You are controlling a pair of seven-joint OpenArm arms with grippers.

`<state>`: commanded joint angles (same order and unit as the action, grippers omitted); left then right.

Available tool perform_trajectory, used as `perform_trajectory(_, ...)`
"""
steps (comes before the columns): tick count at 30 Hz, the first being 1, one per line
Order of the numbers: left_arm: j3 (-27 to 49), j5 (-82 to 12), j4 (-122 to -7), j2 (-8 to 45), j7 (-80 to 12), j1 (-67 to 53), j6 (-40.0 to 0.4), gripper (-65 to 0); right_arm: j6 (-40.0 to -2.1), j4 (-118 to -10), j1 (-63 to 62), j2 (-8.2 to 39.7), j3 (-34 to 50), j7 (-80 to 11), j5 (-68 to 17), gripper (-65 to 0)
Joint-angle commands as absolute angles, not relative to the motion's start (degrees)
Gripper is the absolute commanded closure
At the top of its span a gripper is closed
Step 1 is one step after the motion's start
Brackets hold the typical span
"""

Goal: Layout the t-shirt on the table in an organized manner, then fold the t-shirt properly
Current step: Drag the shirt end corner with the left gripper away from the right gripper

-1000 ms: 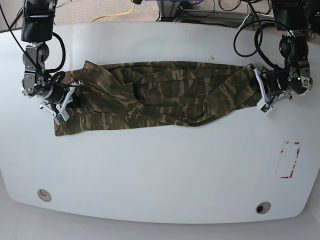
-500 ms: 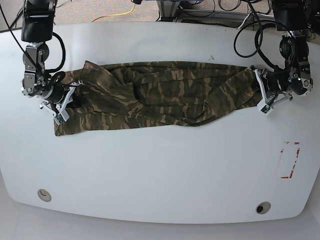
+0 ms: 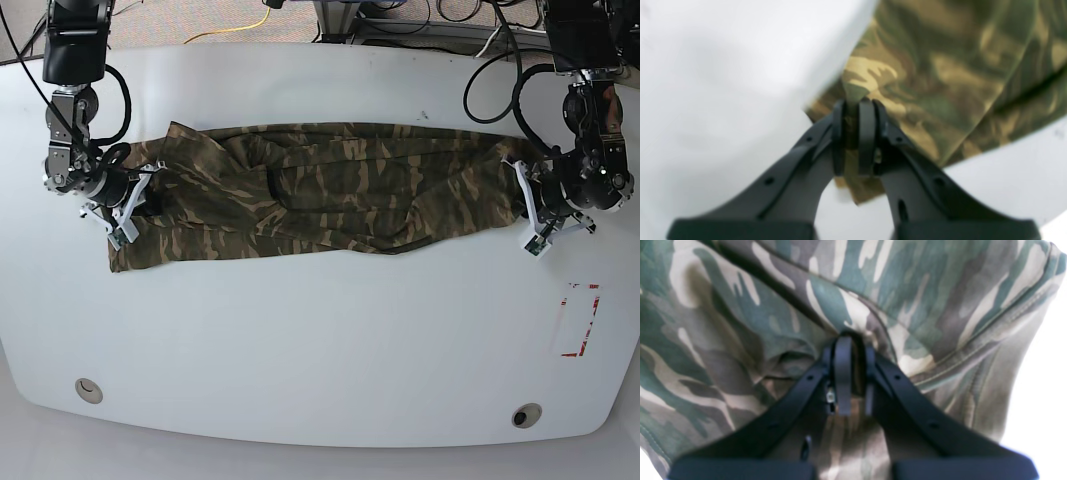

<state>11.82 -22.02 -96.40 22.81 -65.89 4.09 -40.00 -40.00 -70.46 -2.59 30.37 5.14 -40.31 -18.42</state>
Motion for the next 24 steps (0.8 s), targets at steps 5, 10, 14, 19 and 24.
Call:
perform_trajectory(5, 11.82, -21.05, -96.13, 23.87, -65.80, 7.08, -40.00, -2.9, -40.00, -70.55, -2.59, 30.37, 5.32, -40.31, -18.42, -4.8)
perform_trajectory(10, 11.47, -17.80, -95.96, 24.13, -65.63, 11.91, -40.00, -2.9, -40.00, -70.55, -2.59, 30.37, 5.32, -40.31, -18.42, -4.8)
perform_trajectory(14, 11.38, -16.84, -94.37, 24.31, -65.54, 15.34, -40.00, -3.1, -40.00, -70.64, -2.51, 30.37, 5.32, -40.31, -18.42, -4.8)
perform_trajectory(19, 11.38, -16.84, -91.47, 25.71, -65.54, 20.53, -40.00, -3.1, -40.00, -70.73, -2.42, 30.37, 5.41, -40.31, -18.51, -4.8)
perform_trajectory(24, 11.38, -16.84, -89.45, 26.51, -64.75, 24.48, -40.00, -3.2, -40.00, -70.73, -2.33, 30.37, 5.41, -40.31, -18.51, -4.8)
